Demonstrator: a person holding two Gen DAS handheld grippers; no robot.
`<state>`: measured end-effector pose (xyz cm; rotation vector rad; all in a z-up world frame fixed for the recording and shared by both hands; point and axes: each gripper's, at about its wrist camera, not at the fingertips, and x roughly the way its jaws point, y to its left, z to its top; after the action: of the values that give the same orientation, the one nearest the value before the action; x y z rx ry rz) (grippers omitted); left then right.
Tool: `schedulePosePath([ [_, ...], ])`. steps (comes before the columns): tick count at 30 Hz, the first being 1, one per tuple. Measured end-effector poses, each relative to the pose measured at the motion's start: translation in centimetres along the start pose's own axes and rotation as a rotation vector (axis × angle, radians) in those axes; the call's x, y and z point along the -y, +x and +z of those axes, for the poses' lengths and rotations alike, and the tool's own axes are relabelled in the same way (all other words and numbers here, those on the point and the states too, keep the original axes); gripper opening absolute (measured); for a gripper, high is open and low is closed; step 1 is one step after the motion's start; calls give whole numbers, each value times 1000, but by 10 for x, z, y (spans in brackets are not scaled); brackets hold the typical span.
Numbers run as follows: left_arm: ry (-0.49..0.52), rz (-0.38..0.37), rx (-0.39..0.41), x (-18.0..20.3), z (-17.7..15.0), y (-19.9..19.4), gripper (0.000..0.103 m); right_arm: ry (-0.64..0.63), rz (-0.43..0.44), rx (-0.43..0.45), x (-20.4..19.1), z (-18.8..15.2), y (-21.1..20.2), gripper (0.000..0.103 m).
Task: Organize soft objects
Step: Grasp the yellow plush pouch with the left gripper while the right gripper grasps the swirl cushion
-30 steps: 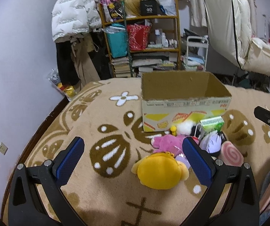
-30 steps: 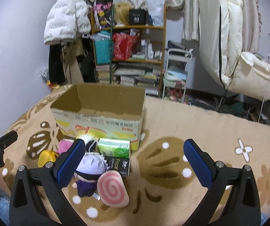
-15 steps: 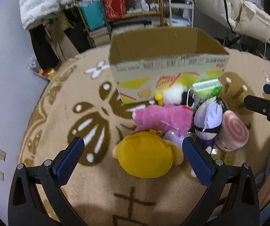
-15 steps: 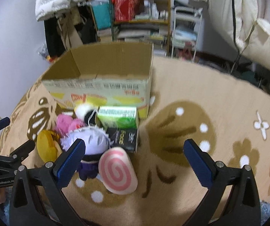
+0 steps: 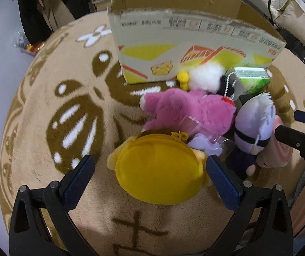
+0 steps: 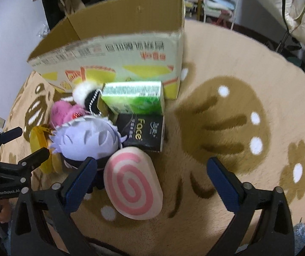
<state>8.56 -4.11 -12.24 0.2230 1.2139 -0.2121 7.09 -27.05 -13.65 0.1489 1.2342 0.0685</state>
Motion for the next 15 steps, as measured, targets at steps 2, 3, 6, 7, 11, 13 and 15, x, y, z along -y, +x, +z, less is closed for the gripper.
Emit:
schedulePosePath([
  [2,-10,-12,-22,-1,0,6,103,12,13,-24,3,0,4,102],
  [3,-14,-18,-30,-2,0,8,103,18,22,-36,4,-1,7,97],
  [6,-35,-49,-59,-5,2,14,103,27,54,-54,5,-1,10,92],
  [7,-46,-61,-70,-8,2,17,103,24,57,-59,5,-1,10,89],
  [11,-63,-89,-90,-11,2,22,102,11,93,-76,1,-2,11,77],
  [13,-67,-101,-92,-14,2,24,98,13,117,-79,1,-2,10,66],
  [15,-71,-110,-94,-15,2,25,93,14,138,-81,-2,-3,11,52],
])
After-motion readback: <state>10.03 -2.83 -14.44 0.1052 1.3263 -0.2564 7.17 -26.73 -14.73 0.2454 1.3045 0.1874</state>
